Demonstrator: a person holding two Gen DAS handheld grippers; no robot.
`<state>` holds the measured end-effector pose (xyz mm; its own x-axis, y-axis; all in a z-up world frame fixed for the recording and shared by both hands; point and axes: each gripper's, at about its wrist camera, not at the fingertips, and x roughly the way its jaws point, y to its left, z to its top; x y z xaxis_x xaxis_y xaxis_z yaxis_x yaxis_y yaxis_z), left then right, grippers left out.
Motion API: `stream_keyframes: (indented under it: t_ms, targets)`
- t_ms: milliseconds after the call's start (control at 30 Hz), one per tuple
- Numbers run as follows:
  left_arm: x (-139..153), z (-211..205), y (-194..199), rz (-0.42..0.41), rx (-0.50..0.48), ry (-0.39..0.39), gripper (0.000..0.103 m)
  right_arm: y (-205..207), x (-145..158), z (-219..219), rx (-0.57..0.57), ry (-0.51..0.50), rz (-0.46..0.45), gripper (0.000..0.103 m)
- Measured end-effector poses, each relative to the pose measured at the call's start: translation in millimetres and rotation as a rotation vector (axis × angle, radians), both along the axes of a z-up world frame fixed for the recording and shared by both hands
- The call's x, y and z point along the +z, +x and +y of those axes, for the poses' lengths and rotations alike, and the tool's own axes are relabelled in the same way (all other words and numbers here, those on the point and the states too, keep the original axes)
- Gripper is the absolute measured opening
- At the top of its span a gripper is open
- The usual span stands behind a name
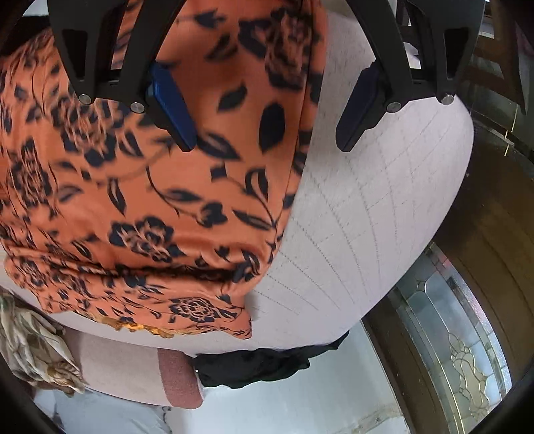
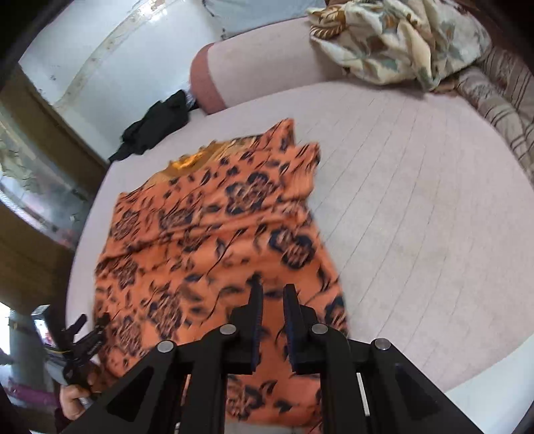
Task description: Fold small clothes
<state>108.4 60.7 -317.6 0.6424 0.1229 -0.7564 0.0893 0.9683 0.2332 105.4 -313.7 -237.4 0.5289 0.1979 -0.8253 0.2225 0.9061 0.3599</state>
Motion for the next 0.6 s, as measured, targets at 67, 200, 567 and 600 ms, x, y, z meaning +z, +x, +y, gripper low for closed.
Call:
stream_keyframes:
  t_ms: [67,200,567,600]
  targets:
    - [1,1,-11,0.001,-0.002,-0.006,0.086,-9,-6,4,0.015,0.071,-0.001,0.049]
    - [7,7,-34,0.01,-0.004,-0.036,0.086,-28,-7,12,0.019,0.088,-0.04,0.077]
    - [20,23,-69,0.058,0.044,0.008,0.086,-62,-26,-26,-0.047,0.149,-0.009,0.077]
    - [22,24,-71,0.054,0.041,0.015,0.086,-64,-29,-27,-0.047,0.153,-0.002,0.077]
